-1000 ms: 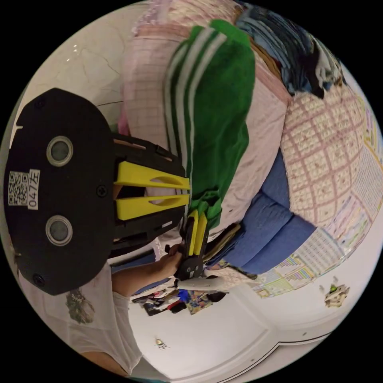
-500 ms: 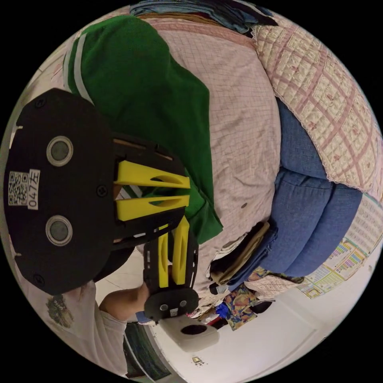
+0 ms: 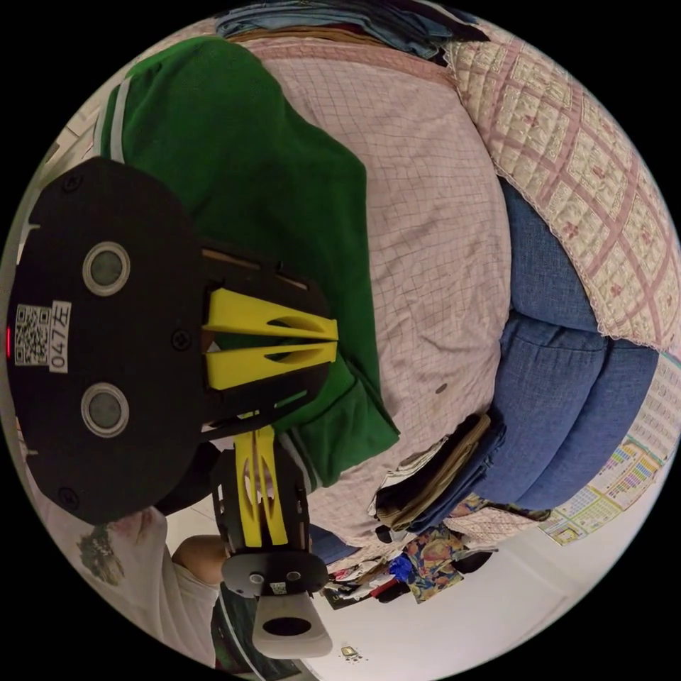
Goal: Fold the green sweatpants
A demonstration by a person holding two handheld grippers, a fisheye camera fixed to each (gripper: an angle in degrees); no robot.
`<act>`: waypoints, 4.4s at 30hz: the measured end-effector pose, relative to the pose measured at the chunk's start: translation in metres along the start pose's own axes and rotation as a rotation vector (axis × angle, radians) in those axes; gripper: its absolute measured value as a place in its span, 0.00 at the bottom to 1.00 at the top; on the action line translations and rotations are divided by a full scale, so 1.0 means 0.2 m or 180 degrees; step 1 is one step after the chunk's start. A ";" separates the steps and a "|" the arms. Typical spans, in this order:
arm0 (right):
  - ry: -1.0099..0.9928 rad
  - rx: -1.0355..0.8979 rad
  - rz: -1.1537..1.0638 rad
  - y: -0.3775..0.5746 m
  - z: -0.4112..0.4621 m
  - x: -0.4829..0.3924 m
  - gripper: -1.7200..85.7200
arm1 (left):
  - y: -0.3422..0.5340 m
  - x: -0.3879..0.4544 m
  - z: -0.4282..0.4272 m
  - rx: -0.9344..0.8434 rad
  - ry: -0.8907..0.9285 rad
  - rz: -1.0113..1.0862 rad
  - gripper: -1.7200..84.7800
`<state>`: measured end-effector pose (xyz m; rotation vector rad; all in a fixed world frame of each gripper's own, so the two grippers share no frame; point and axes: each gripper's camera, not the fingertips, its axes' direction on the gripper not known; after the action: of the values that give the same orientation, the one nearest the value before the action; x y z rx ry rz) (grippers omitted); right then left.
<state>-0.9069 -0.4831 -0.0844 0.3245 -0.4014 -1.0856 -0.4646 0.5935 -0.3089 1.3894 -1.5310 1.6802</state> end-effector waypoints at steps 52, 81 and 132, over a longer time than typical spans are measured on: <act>0.0645 0.0163 -0.0687 0.50 -0.43 -0.30 0.02 | 0.29 0.05 -1.07 -0.0194 0.0324 0.0800 0.01; 0.1400 0.0106 -0.1574 0.33 -0.29 -0.58 0.02 | -0.05 -1.41 -1.41 -0.0206 0.0532 0.0501 0.01; 0.0280 -0.0156 -0.0338 -0.02 -0.22 0.41 0.12 | 1.31 -3.54 0.42 0.2147 -0.0464 -0.2653 0.11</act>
<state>-0.8555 -0.5566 -0.1121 0.3518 -0.2813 -1.1787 -0.3948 0.6426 -1.0632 2.1145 -0.2655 1.5716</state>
